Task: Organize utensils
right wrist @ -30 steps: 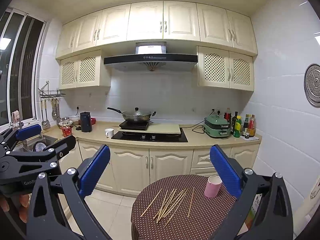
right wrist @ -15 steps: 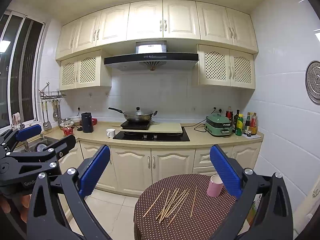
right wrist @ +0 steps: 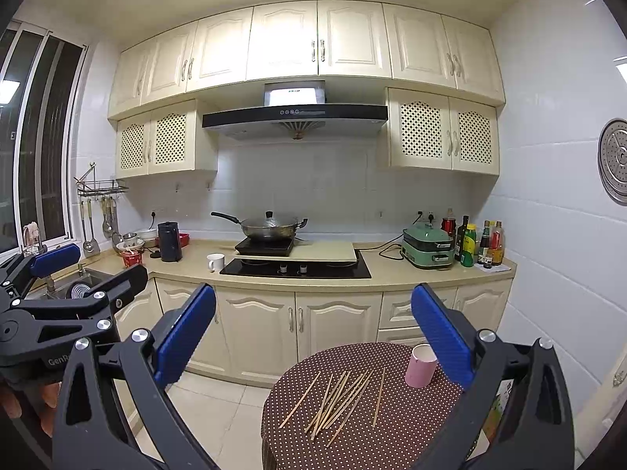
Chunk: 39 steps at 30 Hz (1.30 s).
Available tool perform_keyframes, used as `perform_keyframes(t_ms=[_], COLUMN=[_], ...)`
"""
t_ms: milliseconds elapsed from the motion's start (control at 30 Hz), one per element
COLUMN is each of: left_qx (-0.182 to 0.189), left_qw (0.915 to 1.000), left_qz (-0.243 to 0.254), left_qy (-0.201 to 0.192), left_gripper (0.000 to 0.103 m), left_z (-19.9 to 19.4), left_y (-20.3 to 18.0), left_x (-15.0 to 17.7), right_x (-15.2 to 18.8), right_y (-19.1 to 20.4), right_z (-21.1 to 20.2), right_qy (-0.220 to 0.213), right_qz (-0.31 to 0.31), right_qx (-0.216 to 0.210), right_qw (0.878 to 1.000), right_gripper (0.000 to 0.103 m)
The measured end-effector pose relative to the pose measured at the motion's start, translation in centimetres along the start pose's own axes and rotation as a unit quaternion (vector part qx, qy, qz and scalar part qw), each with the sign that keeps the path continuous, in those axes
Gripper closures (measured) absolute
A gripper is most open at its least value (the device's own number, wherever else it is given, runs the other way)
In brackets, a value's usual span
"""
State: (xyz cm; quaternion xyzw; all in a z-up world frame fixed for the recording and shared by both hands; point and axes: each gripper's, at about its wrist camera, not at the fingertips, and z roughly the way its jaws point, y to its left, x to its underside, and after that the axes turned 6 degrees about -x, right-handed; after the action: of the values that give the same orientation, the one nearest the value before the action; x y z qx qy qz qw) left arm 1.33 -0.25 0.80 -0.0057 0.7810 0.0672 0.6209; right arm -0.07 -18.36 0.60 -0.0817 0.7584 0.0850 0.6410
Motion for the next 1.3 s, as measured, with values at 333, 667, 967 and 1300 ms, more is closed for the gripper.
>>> perform_keyframes(t_ms=[333,667,967,1300], left_qx=[0.000,-0.004,-0.005,-0.010], left_qw=[1.0000,1.0000,1.0000,0.9999], left_qz=[-0.003,0.000,0.001,0.003], left_qy=[0.000,-0.004,-0.004,-0.005], left_gripper=[0.007,0.007,0.007,0.007], left_z=[0.0,0.4,0.9,1.8], left_y=[0.3,0.5,0.9,2.0], left_x=[0.6,0.7,1.1,1.2], right_x=[0.0,-0.1,0.0,0.1], right_y=[0.0,0.2,1.1,2.2], right_z=[0.2,0.5,1.0,2.5], right_qy=[0.002,-0.004,-0.011,0.001], right_qz=[0.002,0.011,0.013,0.012], right_qx=[-0.003,-0.006,-0.016,-0.031], right_qw=[1.000,1.000,1.000,0.999], right_gripper=[0.007,0.007,0.007,0.007])
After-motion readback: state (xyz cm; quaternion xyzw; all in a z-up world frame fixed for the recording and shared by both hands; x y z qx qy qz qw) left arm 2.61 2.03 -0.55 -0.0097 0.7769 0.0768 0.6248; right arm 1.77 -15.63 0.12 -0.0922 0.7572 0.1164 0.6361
